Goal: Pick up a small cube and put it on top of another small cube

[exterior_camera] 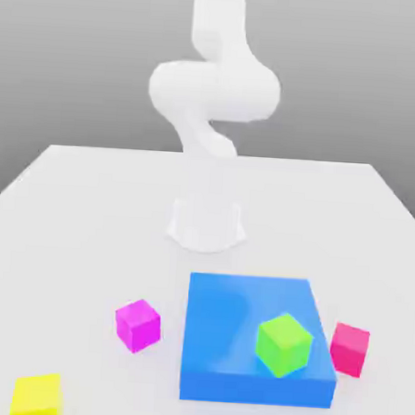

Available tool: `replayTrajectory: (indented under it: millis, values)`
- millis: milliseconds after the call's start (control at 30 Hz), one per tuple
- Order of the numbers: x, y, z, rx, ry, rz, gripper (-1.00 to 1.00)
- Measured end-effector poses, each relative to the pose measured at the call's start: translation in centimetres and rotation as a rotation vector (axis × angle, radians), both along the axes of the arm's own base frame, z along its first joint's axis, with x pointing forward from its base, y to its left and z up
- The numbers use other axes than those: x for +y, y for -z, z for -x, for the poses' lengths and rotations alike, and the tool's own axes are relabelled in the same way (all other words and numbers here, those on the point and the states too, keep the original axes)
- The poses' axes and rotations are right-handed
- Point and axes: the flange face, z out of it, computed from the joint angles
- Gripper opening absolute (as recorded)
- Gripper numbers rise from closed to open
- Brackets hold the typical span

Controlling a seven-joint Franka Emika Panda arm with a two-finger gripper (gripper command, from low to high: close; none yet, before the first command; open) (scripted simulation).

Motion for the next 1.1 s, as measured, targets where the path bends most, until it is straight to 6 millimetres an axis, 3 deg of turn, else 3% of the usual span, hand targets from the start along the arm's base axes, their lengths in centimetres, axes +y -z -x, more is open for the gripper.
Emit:
replayTrajectory:
  millis: [167, 367, 533, 633, 733, 933, 967, 1100]
  values:
    - [5.4, 9.9, -4.9, 0.150, -0.209, 0.091, 0.00]
    - [12.0, 22.4, -6.6, 0.314, -0.464, 0.199, 0.00]
    - [16.9, 32.8, -4.7, 0.445, -0.684, 0.289, 0.00]
    - [19.9, 38.8, -2.0, 0.519, -0.836, 0.348, 0.00]
    - [21.3, 44.5, 1.0, 0.596, -0.964, 0.399, 0.00]
    - [21.5, 52.1, 2.3, 0.630, -1.015, 0.417, 0.00]
    - [21.5, 53.0, 2.3, 0.630, -1.015, 0.417, -1.00]
    - [21.5, 53.0, 2.3, 0.631, -1.015, 0.418, -1.00]
